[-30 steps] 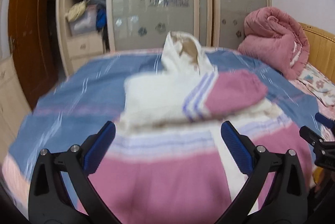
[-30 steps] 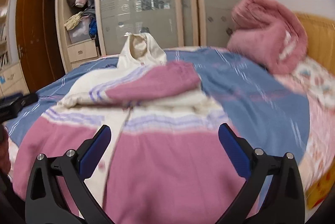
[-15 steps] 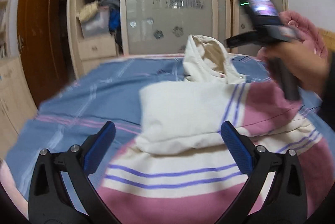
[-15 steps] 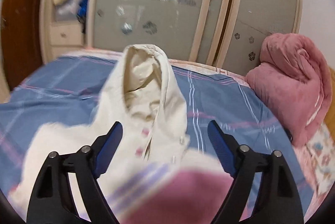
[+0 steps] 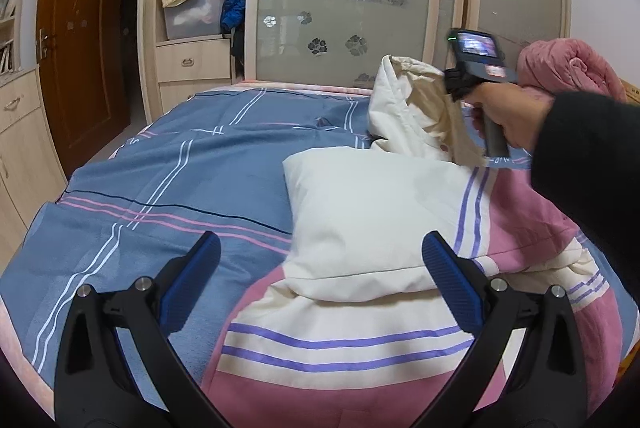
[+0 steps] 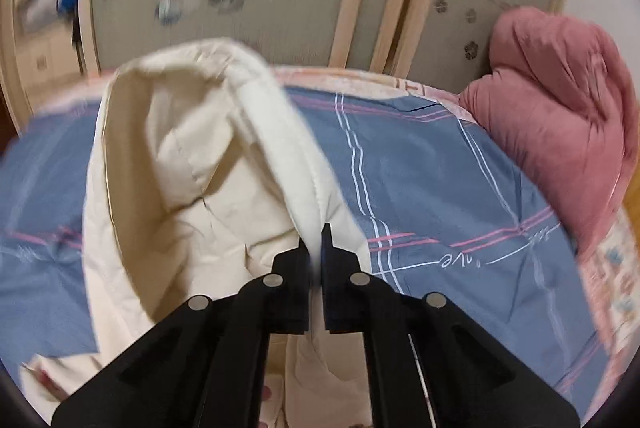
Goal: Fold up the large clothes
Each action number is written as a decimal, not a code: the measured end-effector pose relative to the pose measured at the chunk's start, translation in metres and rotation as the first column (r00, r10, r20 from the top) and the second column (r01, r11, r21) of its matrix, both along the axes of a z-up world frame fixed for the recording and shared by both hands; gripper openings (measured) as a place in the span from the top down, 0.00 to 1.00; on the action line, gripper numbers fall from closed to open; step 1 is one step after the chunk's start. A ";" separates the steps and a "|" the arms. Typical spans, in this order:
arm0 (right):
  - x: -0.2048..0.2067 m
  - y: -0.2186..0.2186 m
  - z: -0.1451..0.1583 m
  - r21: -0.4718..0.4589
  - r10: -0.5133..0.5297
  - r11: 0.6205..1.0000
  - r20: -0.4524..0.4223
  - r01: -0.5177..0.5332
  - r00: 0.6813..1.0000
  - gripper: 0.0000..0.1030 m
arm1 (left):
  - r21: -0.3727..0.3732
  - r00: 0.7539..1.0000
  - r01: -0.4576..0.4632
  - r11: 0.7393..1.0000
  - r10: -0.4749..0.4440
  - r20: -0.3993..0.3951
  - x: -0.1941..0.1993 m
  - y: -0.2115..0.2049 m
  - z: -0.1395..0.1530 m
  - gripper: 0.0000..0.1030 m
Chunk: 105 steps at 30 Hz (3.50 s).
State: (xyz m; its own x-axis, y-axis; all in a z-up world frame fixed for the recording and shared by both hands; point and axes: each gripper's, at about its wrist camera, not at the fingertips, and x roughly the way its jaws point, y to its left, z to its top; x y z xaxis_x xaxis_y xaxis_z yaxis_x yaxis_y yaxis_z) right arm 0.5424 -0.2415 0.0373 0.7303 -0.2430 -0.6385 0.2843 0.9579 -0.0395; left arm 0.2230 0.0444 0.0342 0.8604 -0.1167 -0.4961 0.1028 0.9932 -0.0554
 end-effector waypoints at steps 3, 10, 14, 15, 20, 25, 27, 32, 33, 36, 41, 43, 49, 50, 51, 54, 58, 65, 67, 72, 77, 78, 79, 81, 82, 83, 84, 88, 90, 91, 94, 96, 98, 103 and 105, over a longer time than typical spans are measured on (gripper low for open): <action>-0.045 -0.017 0.016 0.066 0.043 0.997 0.091 -0.050 0.995 0.97 | -0.012 1.000 -0.001 1.000 0.001 -0.012 0.001 0.001 -0.001 0.02; -0.178 -0.066 0.019 0.228 0.083 0.963 0.246 -0.141 0.966 0.97 | -0.011 0.999 0.028 1.000 -0.028 -0.018 0.000 -0.012 -0.004 0.02; -0.232 -0.094 -0.017 0.355 0.056 0.924 0.248 -0.145 0.967 0.97 | -0.064 0.996 0.085 0.994 -0.088 -0.035 0.002 -0.025 -0.008 0.02; -0.240 -0.095 -0.026 0.351 0.059 0.925 0.250 -0.147 0.966 0.97 | -0.078 0.995 0.094 0.992 -0.097 -0.038 0.002 -0.027 -0.009 0.02; -0.265 -0.088 -0.072 0.374 0.058 0.916 0.243 -0.149 0.968 0.97 | -0.059 0.991 0.118 0.991 -0.122 -0.054 0.002 -0.045 -0.017 0.02; -0.277 -0.085 -0.082 0.383 0.036 0.911 0.297 -0.154 0.954 0.77 | -0.047 0.989 0.130 0.990 -0.133 -0.070 0.004 -0.053 -0.027 0.02; -0.287 -0.086 -0.073 0.392 0.026 0.905 0.340 -0.166 0.940 0.17 | -0.092 0.986 0.140 0.986 -0.147 -0.074 0.005 -0.052 -0.028 0.02; -0.306 -0.101 -0.073 0.625 0.003 0.719 0.434 -0.303 0.901 0.16 | -0.259 0.979 0.184 0.948 -0.200 -0.037 0.008 -0.039 -0.025 0.02; -0.305 -0.102 -0.074 0.654 0.009 0.680 0.442 -0.330 0.897 0.16 | -0.291 0.976 0.197 0.936 -0.215 -0.033 0.008 -0.037 -0.024 0.02; -0.304 -0.101 -0.076 0.700 0.005 0.610 0.467 -0.373 0.884 0.16 | -0.454 0.962 0.247 0.856 -0.271 0.013 0.015 -0.028 -0.013 0.02; -0.296 -0.100 -0.073 0.730 0.005 0.544 0.491 -0.414 0.871 0.16 | -0.692 0.927 0.264 0.672 -0.375 -0.010 0.073 -0.034 -0.007 0.02; -0.293 -0.102 -0.073 0.735 0.008 0.533 0.491 -0.419 0.871 0.16 | -0.752 0.911 0.249 0.611 -0.411 -0.032 0.108 -0.045 -0.010 0.02; -0.290 -0.118 -0.083 0.791 -0.021 0.468 0.455 -0.393 0.890 0.16 | -0.910 0.890 0.018 0.414 -0.422 -0.175 0.209 -0.066 -0.064 0.05; -0.290 -0.120 -0.083 0.791 -0.024 0.466 0.459 -0.396 0.888 0.16 | -0.916 0.890 0.001 0.402 -0.417 -0.182 0.218 -0.066 -0.070 0.09; -0.291 -0.122 -0.082 0.789 -0.024 0.466 0.465 -0.402 0.885 0.16 | -0.919 0.901 -0.025 0.392 -0.389 -0.190 0.227 -0.065 -0.078 0.21; -0.291 -0.124 -0.079 0.781 -0.012 0.472 0.469 -0.409 0.883 0.16 | -0.939 0.933 -0.090 0.331 -0.301 -0.196 0.237 -0.053 -0.089 0.50; -0.288 -0.125 -0.084 0.795 -0.002 0.454 0.452 -0.402 0.892 0.16 | -0.923 0.962 0.003 0.385 -0.255 -0.103 0.220 -0.057 -0.058 0.74; -0.282 -0.110 -0.096 0.836 0.050 0.358 0.428 -0.416 0.902 0.16 | -0.739 0.937 0.255 0.624 -0.349 0.028 0.149 -0.095 0.020 0.80; -0.281 -0.107 -0.102 0.855 0.059 0.307 0.421 -0.417 0.905 0.16 | -0.734 0.934 0.249 0.632 -0.356 0.010 0.132 -0.094 0.015 0.82; -0.279 -0.105 -0.115 0.882 0.056 0.197 0.425 -0.428 0.903 0.16 | -0.728 0.941 0.231 0.646 -0.339 -0.002 0.082 -0.073 -0.021 0.84; -0.273 -0.105 -0.122 0.901 0.021 0.157 0.405 -0.403 0.914 0.16 | -0.685 0.954 0.144 0.714 -0.284 -0.095 0.084 -0.064 -0.039 0.12; -0.272 -0.105 -0.122 0.901 0.024 0.152 0.407 -0.405 0.913 0.15 | -0.701 0.961 0.111 0.704 -0.257 -0.106 0.089 -0.061 -0.042 0.03; -0.271 -0.103 -0.121 0.900 0.025 0.146 0.412 -0.411 0.911 0.15 | -0.719 0.966 0.095 0.689 -0.239 -0.101 0.092 -0.057 -0.042 0.02; -0.266 -0.101 -0.121 0.899 0.030 0.151 0.411 -0.410 0.911 0.15 | -0.758 0.966 0.073 0.648 -0.234 -0.107 0.102 -0.051 -0.044 0.02; -0.263 -0.100 -0.121 0.900 0.033 0.154 0.409 -0.409 0.912 0.16 | -0.780 0.965 0.045 0.624 -0.228 -0.127 0.109 -0.049 -0.050 0.02; -0.257 -0.099 -0.123 0.901 0.030 0.161 0.404 -0.404 0.914 0.16 | -0.814 0.961 0.016 0.580 -0.235 -0.148 0.115 -0.045 -0.056 0.02; -0.255 -0.096 -0.125 0.902 0.028 0.162 0.401 -0.400 0.916 0.16 | -0.837 0.955 0.005 0.547 -0.250 -0.158 0.121 -0.044 -0.061 0.02; -0.229 -0.090 -0.131 0.903 0.045 0.189 0.385 -0.386 0.922 0.16 | -0.856 0.942 -0.045 0.516 -0.262 -0.207 0.136 -0.050 -0.074 0.04; -0.222 -0.087 -0.129 0.896 0.043 0.207 0.393 -0.393 0.918 0.16 | -0.856 0.944 -0.025 0.516 -0.271 -0.190 0.144 -0.054 -0.072 0.07; -0.221 -0.087 -0.129 0.896 0.033 0.212 0.393 -0.390 0.919 0.16 | -0.854 0.947 -0.020 0.520 -0.264 -0.182 0.147 -0.055 -0.070 0.11; -0.224 -0.083 -0.123 0.902 0.010 0.232 0.373 -0.365 0.928 0.18 | -0.869 0.949 -0.003 0.495 -0.272 -0.159 0.153 -0.055 -0.066 0.13; -0.225 -0.075 -0.110 0.885 0.018 0.299 0.368 -0.356 0.930 0.19 | -0.864 0.945 -0.001 0.503 -0.282 -0.165 0.163 -0.063 -0.062 0.13; -0.221 -0.065 -0.105 0.874 0.041 0.323 0.372 -0.364 0.927 0.19 | -0.859 0.939 -0.027 0.512 -0.281 -0.197 0.181 -0.068 -0.066 0.13; -0.201 -0.067 -0.122 0.891 0.018 0.258 0.381 -0.373 0.924 0.42 | -0.886 0.944 -0.067 0.458 -0.259 -0.205 0.196 -0.059 -0.087 0.29; -0.197 -0.071 -0.126 0.894 0.003 0.239 0.390 -0.380 0.921 0.64 | -0.901 0.947 -0.074 0.428 -0.251 -0.198 0.199 -0.054 -0.094 0.40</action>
State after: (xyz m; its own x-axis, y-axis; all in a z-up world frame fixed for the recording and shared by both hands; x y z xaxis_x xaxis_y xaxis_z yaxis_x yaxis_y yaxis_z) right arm 0.3454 -0.3124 -0.0887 0.8224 0.5642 -0.0732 -0.0983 0.2677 0.9585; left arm 0.4220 -0.0092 -0.0595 0.6696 -0.6970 -0.2565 0.0064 0.3508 -0.9364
